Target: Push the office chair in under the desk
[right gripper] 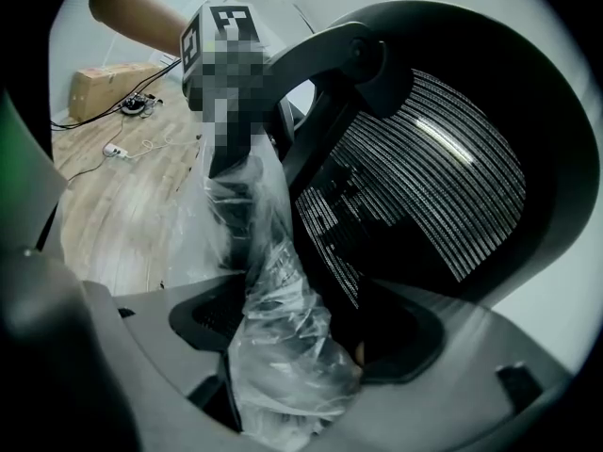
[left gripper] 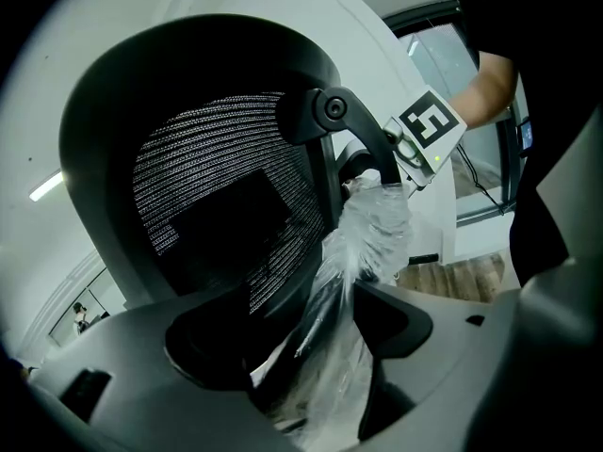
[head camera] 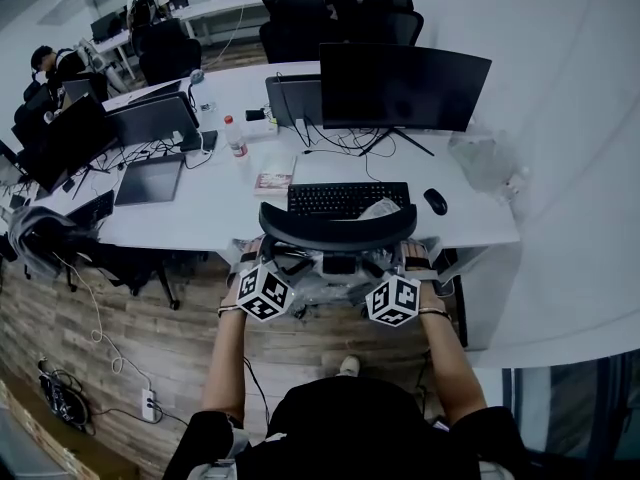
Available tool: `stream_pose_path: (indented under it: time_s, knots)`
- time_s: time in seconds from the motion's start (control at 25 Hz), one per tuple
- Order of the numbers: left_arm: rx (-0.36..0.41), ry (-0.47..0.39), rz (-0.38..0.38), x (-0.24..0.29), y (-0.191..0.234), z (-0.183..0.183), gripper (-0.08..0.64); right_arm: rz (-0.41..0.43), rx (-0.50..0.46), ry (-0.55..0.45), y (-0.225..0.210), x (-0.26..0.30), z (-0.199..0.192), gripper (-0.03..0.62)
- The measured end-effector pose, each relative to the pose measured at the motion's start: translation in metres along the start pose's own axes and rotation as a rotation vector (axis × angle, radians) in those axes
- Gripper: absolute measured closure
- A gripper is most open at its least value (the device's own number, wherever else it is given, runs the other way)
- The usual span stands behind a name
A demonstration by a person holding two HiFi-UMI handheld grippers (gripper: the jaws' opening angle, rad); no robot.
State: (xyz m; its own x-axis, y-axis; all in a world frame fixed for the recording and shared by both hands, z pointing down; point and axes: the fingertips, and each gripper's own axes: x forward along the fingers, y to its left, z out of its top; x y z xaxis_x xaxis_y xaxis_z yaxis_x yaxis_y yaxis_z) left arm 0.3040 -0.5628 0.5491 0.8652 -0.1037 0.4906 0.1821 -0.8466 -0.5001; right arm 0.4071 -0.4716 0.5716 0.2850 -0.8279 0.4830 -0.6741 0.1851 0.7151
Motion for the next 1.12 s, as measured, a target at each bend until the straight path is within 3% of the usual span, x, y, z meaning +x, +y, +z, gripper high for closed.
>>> stream_pose_path:
  time_s: [0.64,0.84,1.12]
  knots:
    - [-0.012,0.012,0.036,-0.002,-0.002,0.002,0.209,0.008,-0.015,0.032,0.0,-0.004,-0.003,0.247]
    - [-0.072,0.011,0.043,-0.013,-0.002,0.006,0.209,-0.013,0.06,0.016,-0.004,-0.013,-0.001,0.249]
    - [-0.127,-0.052,0.089,-0.038,-0.003,0.022,0.21,-0.044,0.194,-0.032,-0.017,-0.041,0.01,0.249]
